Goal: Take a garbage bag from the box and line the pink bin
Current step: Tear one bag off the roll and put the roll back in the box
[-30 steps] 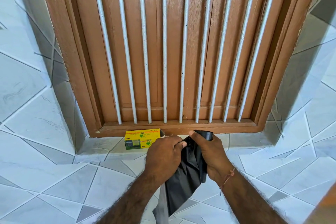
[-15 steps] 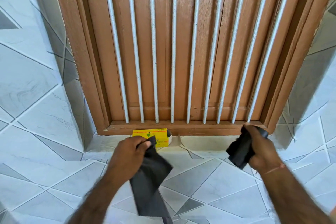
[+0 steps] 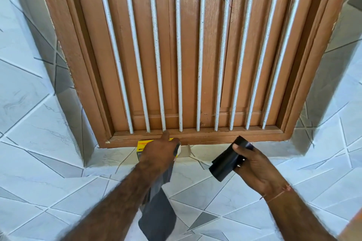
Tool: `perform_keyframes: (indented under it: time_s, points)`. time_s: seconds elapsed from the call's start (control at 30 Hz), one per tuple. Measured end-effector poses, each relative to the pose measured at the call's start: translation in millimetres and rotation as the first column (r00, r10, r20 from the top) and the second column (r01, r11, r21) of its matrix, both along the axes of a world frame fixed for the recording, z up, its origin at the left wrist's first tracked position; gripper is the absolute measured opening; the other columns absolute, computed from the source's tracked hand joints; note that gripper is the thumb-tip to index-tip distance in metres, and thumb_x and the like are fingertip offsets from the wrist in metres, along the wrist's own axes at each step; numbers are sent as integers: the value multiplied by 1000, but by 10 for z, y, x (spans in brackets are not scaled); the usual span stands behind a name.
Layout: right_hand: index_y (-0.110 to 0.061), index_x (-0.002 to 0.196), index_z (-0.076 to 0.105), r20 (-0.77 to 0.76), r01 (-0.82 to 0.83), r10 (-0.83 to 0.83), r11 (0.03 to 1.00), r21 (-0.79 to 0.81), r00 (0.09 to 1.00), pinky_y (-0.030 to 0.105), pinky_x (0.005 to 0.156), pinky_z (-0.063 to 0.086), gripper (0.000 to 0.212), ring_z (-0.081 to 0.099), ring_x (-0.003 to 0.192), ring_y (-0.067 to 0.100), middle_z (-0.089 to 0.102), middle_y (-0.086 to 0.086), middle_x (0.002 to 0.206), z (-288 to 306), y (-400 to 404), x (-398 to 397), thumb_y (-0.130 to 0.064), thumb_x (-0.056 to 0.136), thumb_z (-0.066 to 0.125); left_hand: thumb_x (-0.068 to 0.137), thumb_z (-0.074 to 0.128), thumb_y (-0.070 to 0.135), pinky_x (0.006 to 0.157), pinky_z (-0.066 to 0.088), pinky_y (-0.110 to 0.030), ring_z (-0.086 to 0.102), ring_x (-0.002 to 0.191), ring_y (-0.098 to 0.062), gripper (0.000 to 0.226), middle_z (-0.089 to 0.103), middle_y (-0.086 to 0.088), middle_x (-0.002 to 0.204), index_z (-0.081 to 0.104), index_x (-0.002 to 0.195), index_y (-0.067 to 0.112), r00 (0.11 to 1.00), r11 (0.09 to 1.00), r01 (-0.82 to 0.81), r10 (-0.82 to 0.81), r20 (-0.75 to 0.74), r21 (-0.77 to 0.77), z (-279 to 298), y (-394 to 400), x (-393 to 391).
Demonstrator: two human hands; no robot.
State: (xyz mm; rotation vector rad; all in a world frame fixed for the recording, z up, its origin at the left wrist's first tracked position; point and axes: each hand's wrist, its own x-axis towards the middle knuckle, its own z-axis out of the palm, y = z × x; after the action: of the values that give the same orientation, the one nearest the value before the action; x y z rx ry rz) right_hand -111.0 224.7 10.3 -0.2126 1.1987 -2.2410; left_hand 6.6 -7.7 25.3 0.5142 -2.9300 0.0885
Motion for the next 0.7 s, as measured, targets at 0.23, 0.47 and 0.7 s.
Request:
perform_keyframes:
  time_s: [0.23, 0.47, 0.7]
  points:
    - [-16, 99, 60, -146, -62, 74, 995, 81, 987, 56, 93, 47, 77, 60, 109, 40, 62, 18, 103, -75, 76, -23, -18, 32, 99, 78, 70, 30, 77, 52, -40, 62, 103, -35, 53, 51, -13, 128, 46, 125, 23, 988, 989, 69, -49, 149, -129, -5, -92, -263]
    - [-15, 107, 59, -160, 4, 9, 997, 83, 987, 61, 97, 46, 87, 54, 119, 47, 62, 19, 108, -43, 113, -18, -22, 30, 99, 79, 69, 27, 81, 51, -39, 60, 107, -32, 38, 47, -12, 133, 59, 116, 27, 975, 994, 58, -35, 218, -97, 43, -223, -254]
    - [-16, 111, 56, -124, 72, -73, 997, -18, 990, 54, 88, 54, 86, 52, 121, 42, 57, 18, 122, 245, 61, 55, -21, 35, 95, 87, 60, 31, 77, 54, -35, 62, 100, -26, 44, 46, 1, 129, 46, 128, 42, 986, 986, 165, -166, 27, 25, 86, -32, 12]
